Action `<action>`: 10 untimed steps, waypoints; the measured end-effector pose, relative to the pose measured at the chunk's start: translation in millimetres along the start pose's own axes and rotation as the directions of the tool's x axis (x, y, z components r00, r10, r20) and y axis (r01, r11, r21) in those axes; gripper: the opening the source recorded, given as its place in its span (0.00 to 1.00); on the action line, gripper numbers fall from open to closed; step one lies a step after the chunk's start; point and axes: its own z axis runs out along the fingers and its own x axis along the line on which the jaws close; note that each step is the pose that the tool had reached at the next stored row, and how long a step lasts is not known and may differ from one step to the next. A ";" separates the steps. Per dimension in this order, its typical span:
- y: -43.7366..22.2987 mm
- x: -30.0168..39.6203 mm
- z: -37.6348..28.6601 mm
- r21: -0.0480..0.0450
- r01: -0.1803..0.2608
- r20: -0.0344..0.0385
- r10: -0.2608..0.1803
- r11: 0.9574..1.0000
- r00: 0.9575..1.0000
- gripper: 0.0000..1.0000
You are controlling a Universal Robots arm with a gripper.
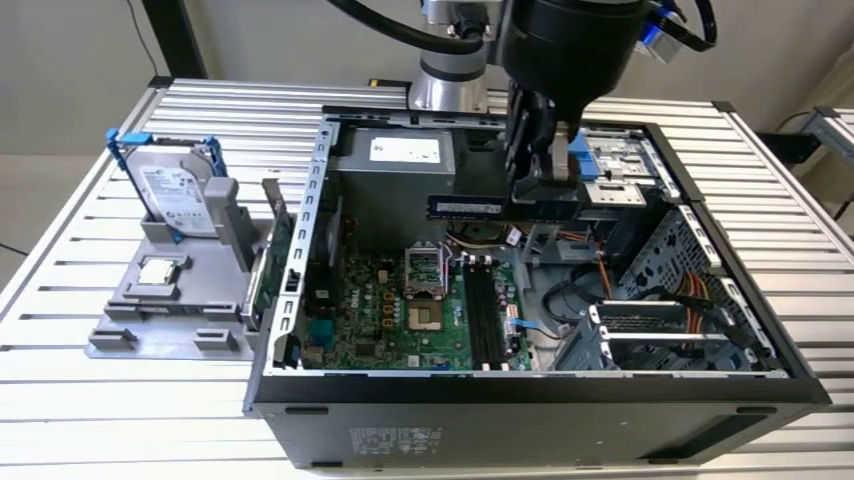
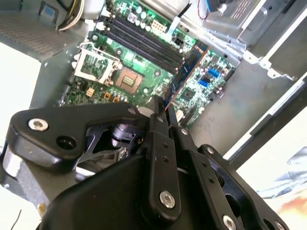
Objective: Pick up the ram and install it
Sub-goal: 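Pick up the ram and move it above insertion slot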
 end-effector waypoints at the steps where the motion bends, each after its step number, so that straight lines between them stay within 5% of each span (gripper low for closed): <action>1: -0.7 -0.4 0.0 0.000 -0.001 0.000 0.001 1.000 1.000 0.00; 10: -7.4 -1.4 -0.1 0.000 -0.005 0.000 0.005 1.000 1.000 0.00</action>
